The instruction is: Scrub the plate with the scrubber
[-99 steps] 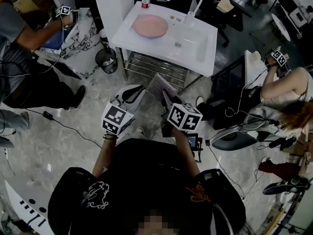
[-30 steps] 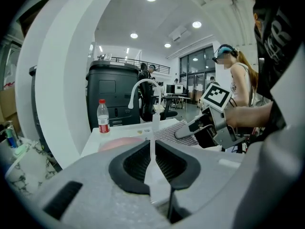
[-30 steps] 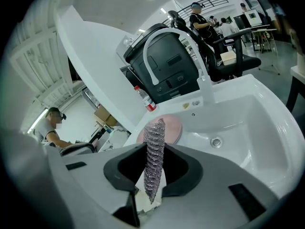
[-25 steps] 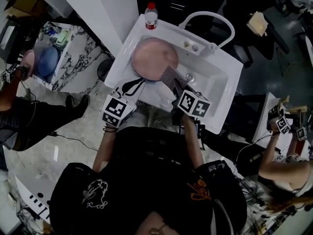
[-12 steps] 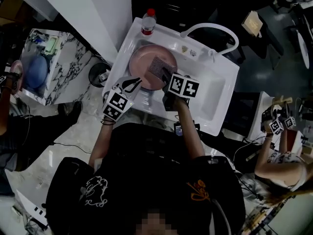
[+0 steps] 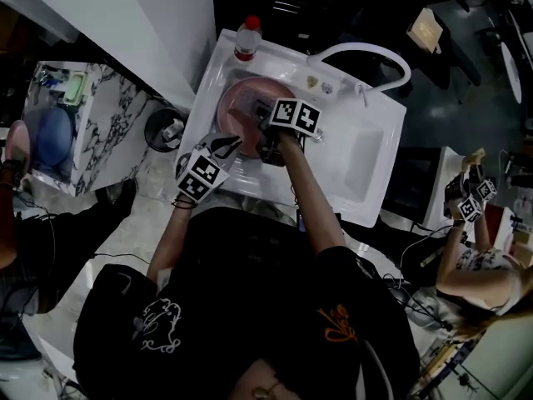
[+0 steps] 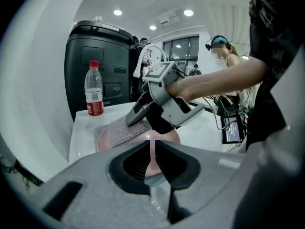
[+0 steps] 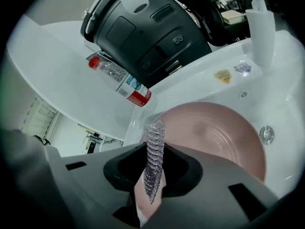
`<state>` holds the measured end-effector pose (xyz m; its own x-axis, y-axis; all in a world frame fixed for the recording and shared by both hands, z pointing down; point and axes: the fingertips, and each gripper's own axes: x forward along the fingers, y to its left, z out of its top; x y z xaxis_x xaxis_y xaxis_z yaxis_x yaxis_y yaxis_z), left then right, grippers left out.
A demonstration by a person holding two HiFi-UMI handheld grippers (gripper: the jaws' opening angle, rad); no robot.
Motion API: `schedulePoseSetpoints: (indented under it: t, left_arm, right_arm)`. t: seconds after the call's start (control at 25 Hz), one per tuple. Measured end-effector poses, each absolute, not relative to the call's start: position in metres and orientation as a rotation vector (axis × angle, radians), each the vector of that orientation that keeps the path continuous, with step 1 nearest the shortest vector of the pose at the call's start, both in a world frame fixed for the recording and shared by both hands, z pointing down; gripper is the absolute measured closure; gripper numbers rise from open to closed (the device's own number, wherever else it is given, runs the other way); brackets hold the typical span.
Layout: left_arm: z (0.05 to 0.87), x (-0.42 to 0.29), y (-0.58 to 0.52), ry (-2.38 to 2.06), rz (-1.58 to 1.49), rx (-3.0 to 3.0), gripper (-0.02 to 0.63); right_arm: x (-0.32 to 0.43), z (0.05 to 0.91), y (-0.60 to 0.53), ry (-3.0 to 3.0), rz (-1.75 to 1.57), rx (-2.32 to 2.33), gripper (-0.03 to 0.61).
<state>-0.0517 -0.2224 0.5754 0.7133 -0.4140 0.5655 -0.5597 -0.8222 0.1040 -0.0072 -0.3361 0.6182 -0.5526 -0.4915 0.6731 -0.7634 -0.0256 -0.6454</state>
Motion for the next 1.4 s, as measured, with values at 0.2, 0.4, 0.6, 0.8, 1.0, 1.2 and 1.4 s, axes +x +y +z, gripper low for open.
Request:
schedulePoseSetpoints:
  t: [0.2,0.4,0.6,0.8,1.0,1.2,1.4]
  left_arm:
    - [0.59,-0.054,-0.223,-0.692,0.812,2.641,0.572]
    - [0.604,-0.058,-0.221,-0.635,0.835,2.609,0.572]
    - [0.621,-0.06,-0.217,-0.564,0.854,2.522,0.572]
    - [0.632,-0.065,-0.217,-0.55,0.909,2.489,0.572]
    - [0.633,-0.064,-0.219,-0.535,0.903,2.47,0.572]
    - [0.636,-0.062,-0.222,-0.549,0.92,2.467,0.572]
    - [0.639,-0.059,-0.224,-0.547,0.971,2.473,0.572]
  right_arm:
    - [-0.007,0.642,-0.346,-1.905,1.543,1.382,0.499]
    - [-0.006,0.648,-0.351,-1.894,1.418,1.395,0.499]
    - [0.004,0.644,-0.353,-1.89,1.347,1.431,0.499]
    - [0.027,0.638,-0.354,-1.854,1.275,1.487,0.499]
    - [0.05,0.633,-0.347,-1.818,1.204,1.516,0.499]
    - [0.075,0.63,-0.337,-1.768,1.192,1.555,0.499]
    - [0.103,0.628,-0.326,-1.701,1.199,1.597,0.499]
